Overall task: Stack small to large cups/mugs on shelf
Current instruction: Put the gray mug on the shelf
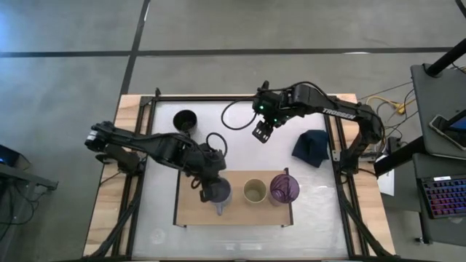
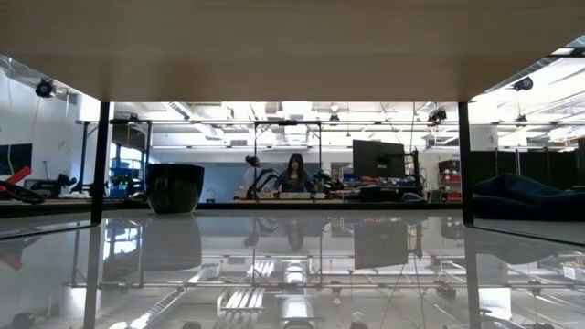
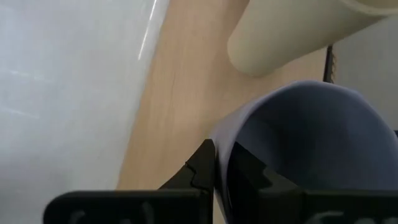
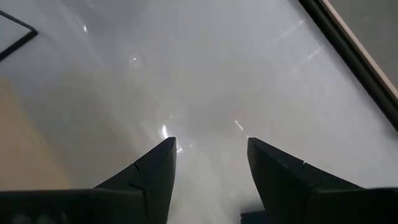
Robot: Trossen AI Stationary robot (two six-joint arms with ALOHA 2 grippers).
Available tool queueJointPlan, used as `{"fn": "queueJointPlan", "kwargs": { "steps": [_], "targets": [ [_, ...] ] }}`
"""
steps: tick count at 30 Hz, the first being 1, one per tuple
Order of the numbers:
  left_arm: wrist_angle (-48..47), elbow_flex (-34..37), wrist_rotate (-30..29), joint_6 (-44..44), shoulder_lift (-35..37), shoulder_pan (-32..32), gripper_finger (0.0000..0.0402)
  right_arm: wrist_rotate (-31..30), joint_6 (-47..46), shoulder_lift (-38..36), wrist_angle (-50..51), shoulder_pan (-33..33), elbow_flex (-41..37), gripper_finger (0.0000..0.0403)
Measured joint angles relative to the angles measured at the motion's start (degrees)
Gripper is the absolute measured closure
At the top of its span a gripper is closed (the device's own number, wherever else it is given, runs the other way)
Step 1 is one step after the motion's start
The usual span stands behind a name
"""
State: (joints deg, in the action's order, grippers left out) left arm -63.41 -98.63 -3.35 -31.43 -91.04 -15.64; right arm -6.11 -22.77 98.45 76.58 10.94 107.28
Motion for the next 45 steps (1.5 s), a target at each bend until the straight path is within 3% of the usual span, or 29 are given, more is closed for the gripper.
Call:
{"fn": "queueJointPlan", "kwargs": {
  "steps": [17,27,40,45],
  "targets": [
    [1.72,0.52,0.28,-2.77,-1.82,-0.13,0.0397,-1.92,-2.78,-3.58,-0.13,-1.62,-3.54,0.0211],
    [2.04,0.7,0.43,-2.79,-1.69,-0.41,0.0353,-2.1,-2.77,-3.58,-0.22,-1.59,-3.63,0.0211],
    [4.04,0.72,1.03,-2.75,-1.69,-0.61,0.0348,-2.93,-2.77,-3.58,-0.15,-1.57,-3.63,0.0211],
    [1.58,0.36,-1.85,-2.72,-0.7,-0.61,0.0347,-2.97,-2.77,-3.58,-0.11,-1.57,-3.63,0.0211]
  ]
}}
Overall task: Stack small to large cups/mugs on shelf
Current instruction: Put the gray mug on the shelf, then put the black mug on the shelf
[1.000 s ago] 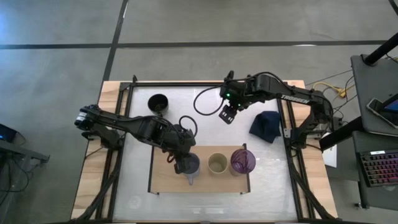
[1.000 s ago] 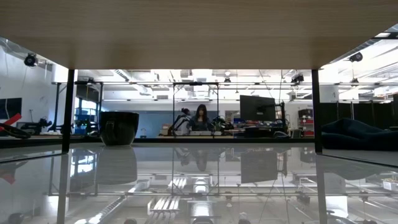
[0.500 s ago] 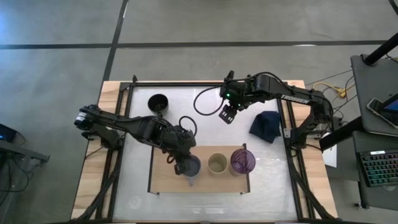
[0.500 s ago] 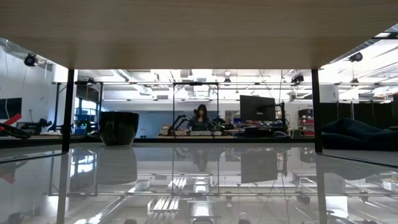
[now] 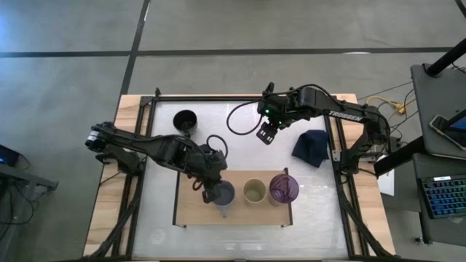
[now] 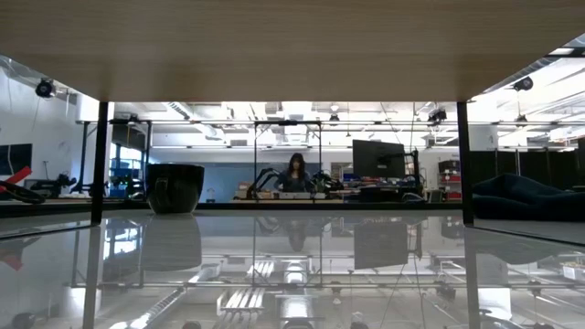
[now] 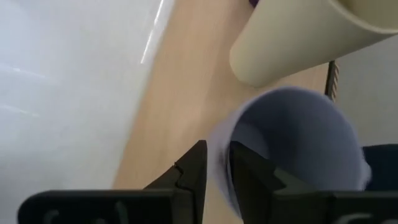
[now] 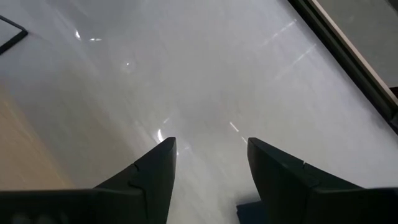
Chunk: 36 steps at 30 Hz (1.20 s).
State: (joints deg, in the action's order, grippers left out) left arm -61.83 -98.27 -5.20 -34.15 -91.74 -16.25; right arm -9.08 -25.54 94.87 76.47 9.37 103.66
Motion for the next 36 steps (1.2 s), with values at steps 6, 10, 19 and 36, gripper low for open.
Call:
{"fn": "queueJointPlan", "kwargs": {
  "steps": [6,10,19,36],
  "targets": [
    [-0.52,-0.03,-2.92,0.02,5.93,0.13,0.0347,-0.02,0.04,0.0,0.02,0.0,0.0,0.0211],
    [-0.1,-0.04,-6.98,0.22,10.95,0.15,0.0346,-0.06,0.63,0.0,0.0,0.02,0.0,0.0211],
    [-13.15,7.12,-19.18,-5.84,22.39,15.36,0.0346,-2.06,1.6,0.0,-0.15,0.83,0.02,0.0211],
    [2.21,32.23,8.71,9.21,26.9,62.41,0.0346,-1.48,7.78,0.0,1.36,8.41,0.02,0.0211]
  ]
}}
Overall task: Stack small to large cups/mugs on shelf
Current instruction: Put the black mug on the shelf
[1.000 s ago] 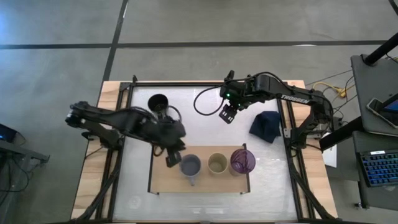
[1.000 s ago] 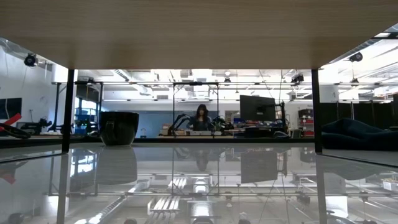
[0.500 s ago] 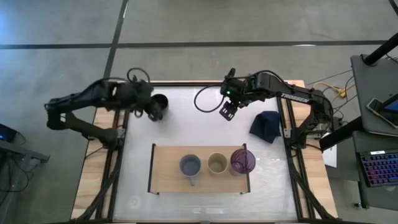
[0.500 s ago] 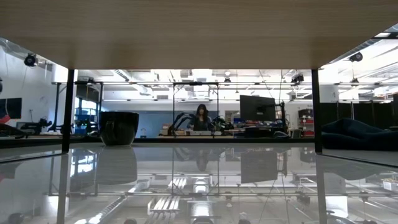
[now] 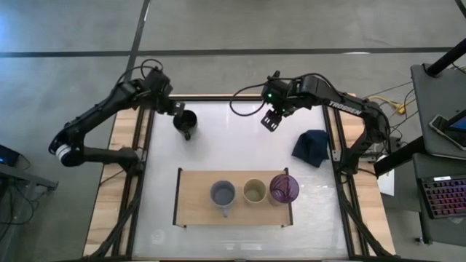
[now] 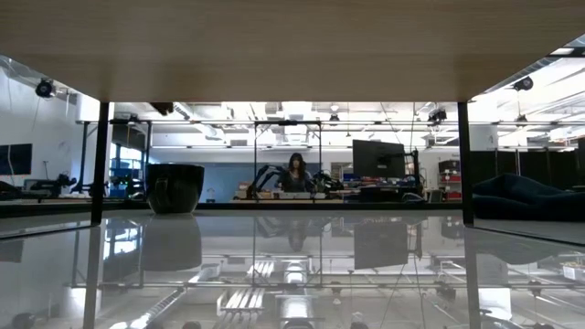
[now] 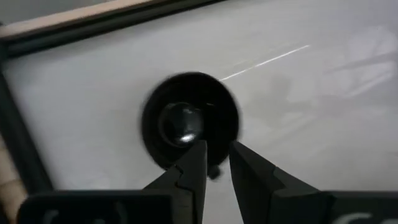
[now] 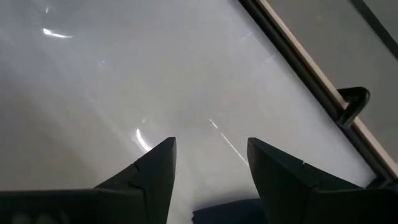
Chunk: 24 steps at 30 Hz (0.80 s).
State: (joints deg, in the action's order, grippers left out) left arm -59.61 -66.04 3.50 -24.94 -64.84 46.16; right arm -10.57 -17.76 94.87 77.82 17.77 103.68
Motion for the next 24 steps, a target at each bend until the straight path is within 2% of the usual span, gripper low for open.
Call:
{"fn": "queueJointPlan", "kwargs": {
  "steps": [6,11,16,24],
  "targets": [
    [-0.5,0.02,-0.86,4.47,-4.05,4.29,0.0346,0.01,2.99,0.0,0.0,1.81,0.0,0.0211],
    [-2.11,0.04,-0.56,8.39,-8.84,5.17,0.0343,0.02,3.25,0.0,-0.02,2.66,0.0,0.0211],
    [-2.84,0.07,-0.41,11.33,-11.96,5.15,0.0312,0.02,1.56,0.01,-0.02,3.05,0.0,0.0211],
    [-2.96,0.3,-0.81,12.11,-11.82,5.36,0.0253,0.0,0.85,0.02,-0.26,3.26,0.0,0.0211]
  ]
}}
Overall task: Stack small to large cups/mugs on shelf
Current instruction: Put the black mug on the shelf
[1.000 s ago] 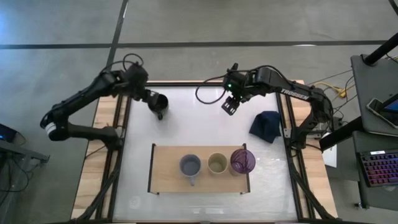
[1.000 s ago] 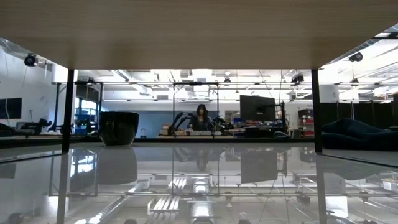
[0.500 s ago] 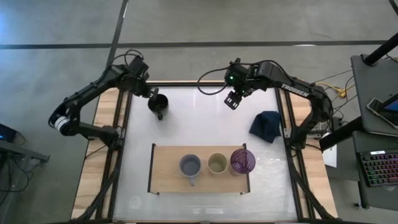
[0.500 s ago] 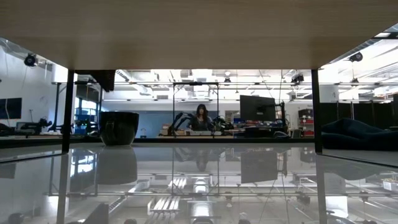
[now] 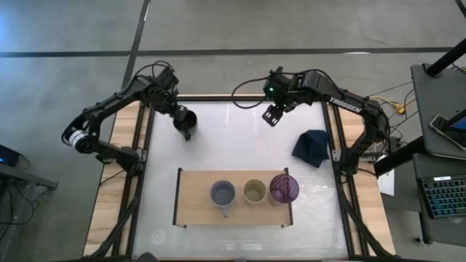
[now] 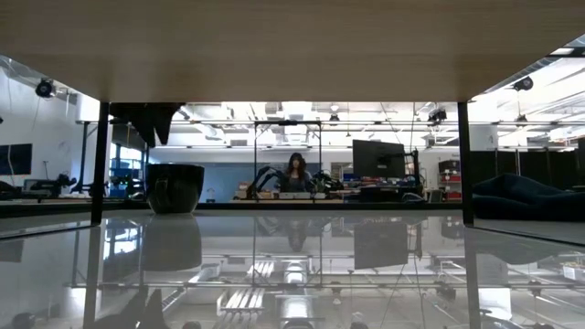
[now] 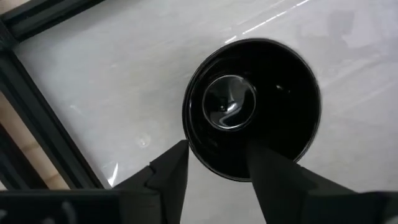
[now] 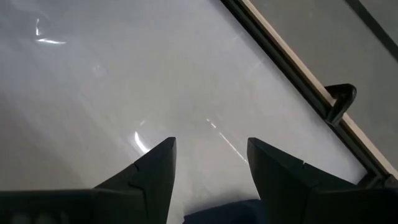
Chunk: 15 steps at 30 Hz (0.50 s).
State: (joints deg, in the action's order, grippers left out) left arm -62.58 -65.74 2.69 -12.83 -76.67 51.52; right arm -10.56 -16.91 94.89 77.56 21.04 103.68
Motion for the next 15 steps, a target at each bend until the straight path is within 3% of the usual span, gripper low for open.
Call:
{"fn": "queueJointPlan", "kwargs": {
  "steps": [9,15],
  "targets": [
    [2.26,9.53,0.34,-1.13,-0.26,0.79,0.0249,-0.01,0.46,0.0,-0.07,0.11,0.0,0.0211],
    [7.8,13.85,4.09,-4.76,3.4,0.81,0.0249,-0.01,0.46,0.0,-0.09,0.11,0.0,0.0211]
  ]
}}
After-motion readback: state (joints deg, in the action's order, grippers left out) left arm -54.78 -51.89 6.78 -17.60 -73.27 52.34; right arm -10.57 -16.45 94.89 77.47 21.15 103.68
